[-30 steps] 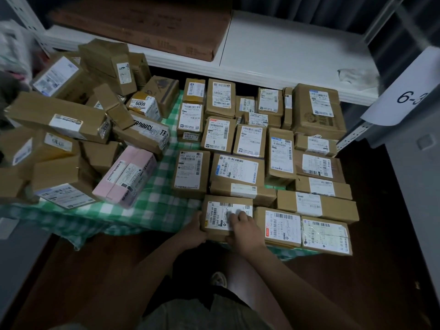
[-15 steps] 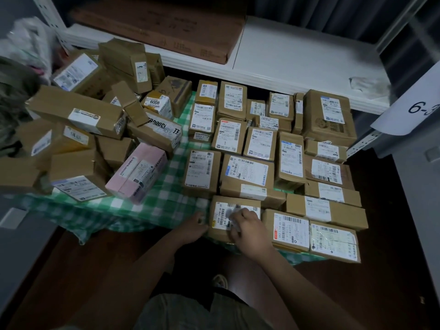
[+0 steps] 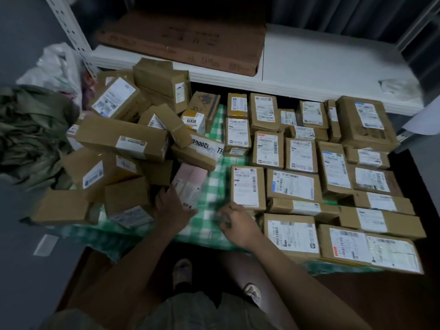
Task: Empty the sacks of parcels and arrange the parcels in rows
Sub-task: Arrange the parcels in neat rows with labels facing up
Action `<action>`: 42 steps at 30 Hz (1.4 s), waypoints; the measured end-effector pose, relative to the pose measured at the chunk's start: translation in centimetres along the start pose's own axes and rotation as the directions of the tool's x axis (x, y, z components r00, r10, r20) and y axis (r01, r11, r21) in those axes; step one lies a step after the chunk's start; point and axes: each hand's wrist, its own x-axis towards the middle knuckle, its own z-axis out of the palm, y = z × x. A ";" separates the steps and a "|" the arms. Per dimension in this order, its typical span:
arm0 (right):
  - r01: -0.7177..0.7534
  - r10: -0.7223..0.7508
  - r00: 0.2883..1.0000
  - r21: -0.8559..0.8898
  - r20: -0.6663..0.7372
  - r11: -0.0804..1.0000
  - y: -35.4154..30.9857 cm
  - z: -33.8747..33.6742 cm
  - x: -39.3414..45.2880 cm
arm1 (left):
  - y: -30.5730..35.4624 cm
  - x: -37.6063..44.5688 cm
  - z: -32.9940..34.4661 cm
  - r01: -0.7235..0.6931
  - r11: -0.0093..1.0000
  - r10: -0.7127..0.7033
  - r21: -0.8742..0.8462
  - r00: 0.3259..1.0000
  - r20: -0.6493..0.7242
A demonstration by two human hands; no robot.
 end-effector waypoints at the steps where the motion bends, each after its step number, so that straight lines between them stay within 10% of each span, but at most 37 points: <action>1: -0.035 0.034 0.999 0.022 0.017 0.999 -0.7 0.6 0.6 | -0.4 0.6 -0.2 -0.016 1.000 0.015 0.019 0.999 0.049; 9: -0.169 0.164 0.985 0.137 0.050 0.976 -3.0 3.7 2.1 | -0.7 2.0 -0.7 -0.075 0.978 0.054 0.194 0.993 0.108; 15: -0.290 0.325 0.946 0.416 -0.012 0.862 -2.2 4.6 1.1 | -0.7 1.7 0.0 0.026 0.959 0.058 -0.282 0.957 0.284; 22: -0.412 0.396 0.888 0.788 0.235 0.457 -1.5 3.8 -0.5 | -0.9 -0.5 1.6 0.278 0.795 0.124 -0.539 0.795 0.594; 34: -0.376 0.247 0.926 0.720 0.284 0.583 0.2 1.1 -3.5 | -0.6 -3.2 2.4 0.327 0.811 0.174 -0.486 0.658 0.733; 42: -0.290 0.259 0.946 0.146 0.197 0.946 0.2 1.1 -3.2 | 0.4 -4.6 3.0 0.376 0.785 0.130 -0.493 0.677 0.724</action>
